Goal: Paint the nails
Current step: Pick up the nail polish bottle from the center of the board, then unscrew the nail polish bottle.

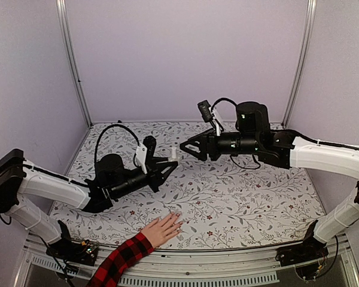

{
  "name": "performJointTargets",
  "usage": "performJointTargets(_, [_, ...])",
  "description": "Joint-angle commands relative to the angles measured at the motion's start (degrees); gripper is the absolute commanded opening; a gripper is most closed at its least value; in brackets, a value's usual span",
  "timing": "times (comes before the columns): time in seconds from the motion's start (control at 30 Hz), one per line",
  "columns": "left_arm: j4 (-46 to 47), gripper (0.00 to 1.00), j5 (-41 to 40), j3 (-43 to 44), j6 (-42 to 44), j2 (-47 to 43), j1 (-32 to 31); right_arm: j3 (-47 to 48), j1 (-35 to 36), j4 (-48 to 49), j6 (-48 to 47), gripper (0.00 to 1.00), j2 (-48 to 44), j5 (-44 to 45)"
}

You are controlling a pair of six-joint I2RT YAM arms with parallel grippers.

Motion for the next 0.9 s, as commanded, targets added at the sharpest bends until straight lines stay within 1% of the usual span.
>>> performJointTargets(0.0, [2.58,0.0,-1.57,1.98,-1.41,0.92,-0.19,3.22,1.44,-0.31,3.01,0.57,2.65,0.26])
performJointTargets(0.3, [1.93,0.0,-2.01,4.36,-0.51,2.03,-0.92,6.69,2.51,-3.02,3.84,0.47,6.47,3.01])
performJointTargets(0.53, [1.55,0.0,-2.03,5.75,-0.11,3.66,-1.44,8.29,2.76,-3.03,3.4,0.36,7.97,2.75])
performJointTargets(0.7, [1.11,0.0,-2.11,5.98,0.28,3.62,-1.61,8.97,2.87,-4.75,3.13,0.22,9.01,2.4])
performJointTargets(0.87, [-1.04,0.0,-0.14,6.56,0.53,3.15,-1.6,9.78,2.88,-5.79,1.93,0.05,9.19,2.53])
